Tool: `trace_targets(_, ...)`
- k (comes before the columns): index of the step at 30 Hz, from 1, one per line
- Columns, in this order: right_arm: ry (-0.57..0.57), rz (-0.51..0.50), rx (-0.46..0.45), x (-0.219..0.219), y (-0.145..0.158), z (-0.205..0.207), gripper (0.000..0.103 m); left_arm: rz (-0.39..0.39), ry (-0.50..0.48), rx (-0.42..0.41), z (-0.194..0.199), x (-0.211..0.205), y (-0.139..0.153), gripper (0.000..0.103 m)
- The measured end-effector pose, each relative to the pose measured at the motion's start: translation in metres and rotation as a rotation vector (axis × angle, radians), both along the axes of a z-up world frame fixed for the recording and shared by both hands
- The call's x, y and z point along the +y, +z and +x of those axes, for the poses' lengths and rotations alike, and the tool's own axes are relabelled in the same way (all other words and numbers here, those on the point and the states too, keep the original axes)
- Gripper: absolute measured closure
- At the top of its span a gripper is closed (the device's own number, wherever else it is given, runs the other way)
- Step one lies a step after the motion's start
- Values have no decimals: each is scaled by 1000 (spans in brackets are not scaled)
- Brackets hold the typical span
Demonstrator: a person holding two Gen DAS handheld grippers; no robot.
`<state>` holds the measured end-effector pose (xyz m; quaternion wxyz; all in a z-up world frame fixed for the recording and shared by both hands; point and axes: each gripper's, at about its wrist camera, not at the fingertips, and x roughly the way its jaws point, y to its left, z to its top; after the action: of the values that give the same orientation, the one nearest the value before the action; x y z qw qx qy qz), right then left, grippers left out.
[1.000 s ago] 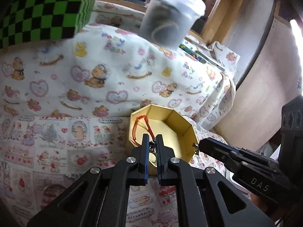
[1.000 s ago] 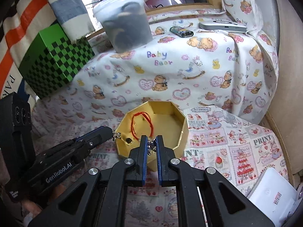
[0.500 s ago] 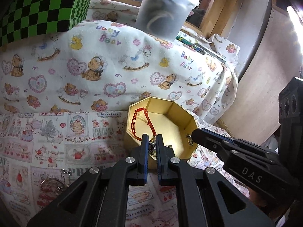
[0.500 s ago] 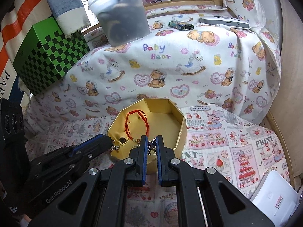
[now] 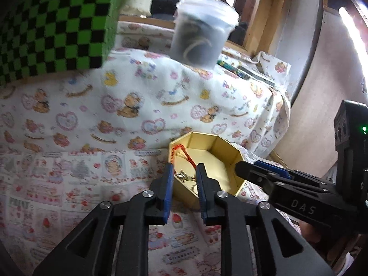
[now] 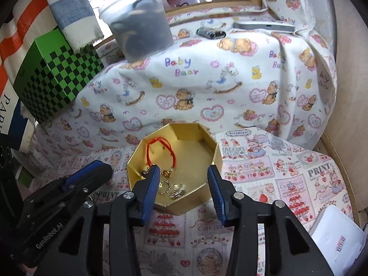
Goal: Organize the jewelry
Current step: 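Open both tools above the yellow box to drop the pieces, then move both tools back over the silver key ring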
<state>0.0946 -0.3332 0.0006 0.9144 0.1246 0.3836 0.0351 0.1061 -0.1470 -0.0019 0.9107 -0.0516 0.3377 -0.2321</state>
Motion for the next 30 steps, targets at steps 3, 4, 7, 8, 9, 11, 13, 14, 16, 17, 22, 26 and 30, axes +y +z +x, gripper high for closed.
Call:
trace_targets(3,1,9,-15,-1,4,-3,58,7,23,-15,-1,8,4,76)
trace_targets(4,2,8,-19,-1,5,-4,58,18,34,-20,-2,11,6,75)
trace_targets(7,9,2,-34,2,9,-8,58,13,70,-52,-9,26,18,69)
trace_targets(8,10,1,-37,3,10,-8,58,20,85,-69,-12,31,24,67)
trace_targets(9,15,1,-41,4,11,-9,57,30,104,-90,-15,36,30,64)
trace_targets(11,22,-3,-46,6,12,-11,57,41,134,-142,-24,45,40,58)
trace_targets(13,30,-8,-49,10,13,-12,56,50,155,-176,-32,54,44,51)
trace_targets(14,37,-8,-48,12,13,-12,56,59,168,-197,-38,59,45,44)
trace_targets(16,64,-6,-29,18,12,-13,52,90,182,-226,-48,68,43,36)
trace_targets(17,76,-8,-24,20,12,-13,52,101,188,-233,-51,73,43,35)
trace_targets(22,107,-47,-68,35,17,-23,45,130,238,-245,-66,104,41,28)
trace_targets(26,112,-66,-87,40,19,-27,43,124,271,-240,-70,129,40,18)
trace_targets(30,107,-83,-93,43,19,-28,42,108,320,-216,-64,146,41,16)
